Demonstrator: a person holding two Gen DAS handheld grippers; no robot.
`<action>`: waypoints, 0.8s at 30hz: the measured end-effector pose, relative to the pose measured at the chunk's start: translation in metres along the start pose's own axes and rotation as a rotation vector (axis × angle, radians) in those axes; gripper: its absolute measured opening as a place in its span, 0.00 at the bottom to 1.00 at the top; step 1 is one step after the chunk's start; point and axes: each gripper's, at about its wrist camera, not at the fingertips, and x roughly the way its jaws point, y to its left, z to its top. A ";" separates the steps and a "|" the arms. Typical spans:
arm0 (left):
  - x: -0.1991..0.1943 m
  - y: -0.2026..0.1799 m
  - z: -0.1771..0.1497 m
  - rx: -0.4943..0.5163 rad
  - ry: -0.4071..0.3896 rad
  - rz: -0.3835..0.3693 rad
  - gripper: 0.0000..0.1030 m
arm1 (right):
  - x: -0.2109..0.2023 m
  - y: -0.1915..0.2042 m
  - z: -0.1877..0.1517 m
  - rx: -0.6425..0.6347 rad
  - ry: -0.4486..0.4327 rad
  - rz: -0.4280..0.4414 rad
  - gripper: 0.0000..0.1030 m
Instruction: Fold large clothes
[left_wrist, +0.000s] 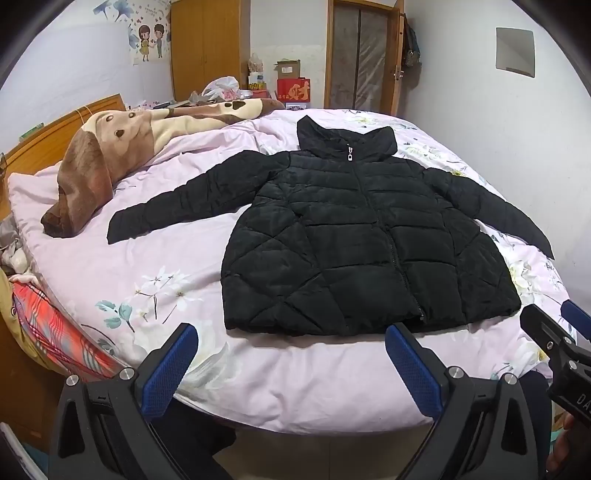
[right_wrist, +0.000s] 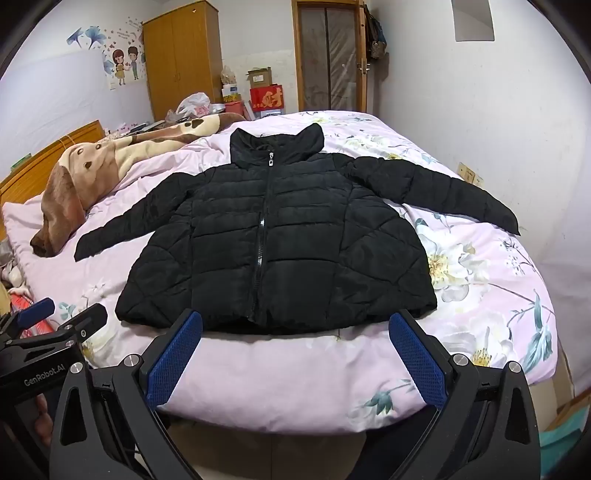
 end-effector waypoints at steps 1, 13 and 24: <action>-0.001 0.000 0.000 -0.001 -0.001 0.001 0.99 | 0.000 0.000 0.000 -0.001 0.000 -0.001 0.98; 0.006 -0.002 -0.001 0.012 -0.008 -0.022 0.99 | 0.002 -0.004 0.004 0.010 -0.036 -0.019 0.98; -0.007 -0.004 0.009 0.023 -0.021 -0.004 0.99 | -0.002 0.003 0.004 -0.016 -0.047 -0.039 0.98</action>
